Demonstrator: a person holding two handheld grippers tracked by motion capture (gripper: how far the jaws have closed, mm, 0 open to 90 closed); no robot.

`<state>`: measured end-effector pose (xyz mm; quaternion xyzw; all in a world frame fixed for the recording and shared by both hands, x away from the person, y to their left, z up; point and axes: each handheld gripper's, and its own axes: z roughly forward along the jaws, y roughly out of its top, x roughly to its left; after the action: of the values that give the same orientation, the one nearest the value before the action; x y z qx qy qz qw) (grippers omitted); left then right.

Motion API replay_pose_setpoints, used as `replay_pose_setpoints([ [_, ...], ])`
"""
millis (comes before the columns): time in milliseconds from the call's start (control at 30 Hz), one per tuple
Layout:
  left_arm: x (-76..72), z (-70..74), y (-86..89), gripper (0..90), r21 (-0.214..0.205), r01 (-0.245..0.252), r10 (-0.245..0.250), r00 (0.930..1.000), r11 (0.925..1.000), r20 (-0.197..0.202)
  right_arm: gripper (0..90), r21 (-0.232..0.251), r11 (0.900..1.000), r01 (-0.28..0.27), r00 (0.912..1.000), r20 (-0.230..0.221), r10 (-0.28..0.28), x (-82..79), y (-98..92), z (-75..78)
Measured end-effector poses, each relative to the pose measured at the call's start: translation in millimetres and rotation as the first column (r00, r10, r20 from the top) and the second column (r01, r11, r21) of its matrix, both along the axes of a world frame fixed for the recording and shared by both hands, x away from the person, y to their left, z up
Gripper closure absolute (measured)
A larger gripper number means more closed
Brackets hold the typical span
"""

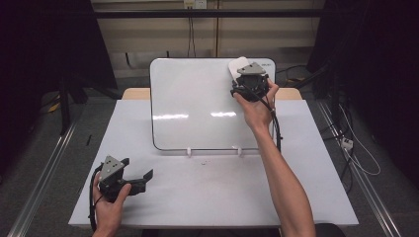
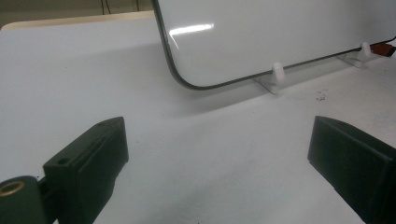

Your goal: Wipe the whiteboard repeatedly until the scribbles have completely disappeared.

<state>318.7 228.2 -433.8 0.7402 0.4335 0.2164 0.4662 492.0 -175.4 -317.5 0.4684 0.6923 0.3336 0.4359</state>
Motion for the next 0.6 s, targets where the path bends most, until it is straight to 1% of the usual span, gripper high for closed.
replay_pose_setpoints([
  [67, 0.3, 0.0, -0.7, 4.9, -0.001, 0.0, 0.0, 1.0, 1.0, -0.002, 31.8, -0.013, 0.9999, 0.006, 1.0, 0.006, -0.006, -3.3, 2.2, -2.4],
  [100, 0.4, 0.2, -1.1, 4.9, -0.002, 0.0, 0.0, 1.0, 1.0, -0.002, 31.8, -0.015, 0.9999, 0.001, 1.0, 0.005, -0.001, -4.4, 3.7, -3.9],
  [133, 0.5, 0.3, -1.5, 4.9, -0.004, 0.0, 0.0, 1.0, 1.0, -0.001, 31.8, -0.015, 0.9998, -0.009, 1.0, -0.004, 0.009, -5.4, 5.9, -6.6],
  [167, 0.8, 0.3, -1.6, 5.0, -0.002, 0.003, -0.003, 1.0, 1.0, 0.001, 31.8, -0.017, 0.9996, -0.021, 0.9997, -0.013, 0.02, -6.7, 9.4, -10.0],
  [233, 1.5, -0.3, -2.2, 5.0, -0.001, 0.006, -0.006, 1.0, 1.0, -0.001, 31.8, -0.031, 0.9984, -0.048, 0.9988, -0.013, 0.047, -10.8, 18.8, -17.3],
  [267, 1.7, -0.6, -2.8, 5.0, 0.0, 0.005, -0.005, 1.0, 1.0, -0.003, 31.8, -0.043, 0.9968, -0.066, 0.9977, -0.017, 0.066, -13.4, 25.4, -20.7],
  [300, 2.0, -0.7, -3.1, 4.9, 0.001, 0.006, -0.006, 1.0, 1.0, -0.004, 31.8, -0.066, 0.9938, -0.09, 0.9959, -0.02, 0.089, -17.0, 35.4, -24.8],
  [333, 2.4, -0.9, -3.5, 5.0, -0.002, 0.006, -0.006, 1.0, 1.0, -0.002, 31.8, -0.076, 0.9909, -0.111, 0.9937, -0.023, 0.11, -19.1, 41.7, -27.1],
  [400, 2.6, -0.4, -4.1, 5.0, 0.003, 0.012, -0.012, 0.9999, 0.9999, 0.0, 31.8, -0.125, 0.9793, -0.159, 0.9871, -0.033, 0.156, -24.5, 62.6, -34.8],
  [467, 2.2, 0.2, -4.6, 5.0, 0.002, 0.011, -0.011, 0.9999, 0.9999, 0.0, 31.8, -0.156, 0.966, -0.207, 0.9784, -0.042, 0.202, -29.1, 83.3, -41.5],
  [500, 2.2, 0.1, -4.7, 5.0, 0.002, 0.011, -0.011, 0.9999, 0.9999, 0.0, 31.8, -0.19, 0.9536, -0.234, 0.9722, -0.047, 0.229, -31.8, 96.6, -45.7],
  [533, 2.2, 0.0, -4.6, 4.9, 0.001, 0.011, -0.011, 0.9999, 0.9999, -0.001, 31.8, -0.202, 0.9465, -0.252, 0.9678, -0.052, 0.246, -33.3, 104.4, -47.9],
  [567, 2.4, -0.3, -4.4, 5.0, 0.001, 0.012, -0.012, 0.9999, 0.9999, -0.002, 31.8, -0.224, 0.9371, -0.268, 0.9635, -0.056, 0.262, -35.5, 115.1, -51.1],
  [600, 2.5, -0.4, -4.3, 5.0, 0.004, 0.013, -0.013, 0.9999, 0.9999, -0.001, 31.7, -0.265, 0.9184, -0.294, 0.9557, -0.062, 0.288, -37.4, 127.5, -54.3],
])
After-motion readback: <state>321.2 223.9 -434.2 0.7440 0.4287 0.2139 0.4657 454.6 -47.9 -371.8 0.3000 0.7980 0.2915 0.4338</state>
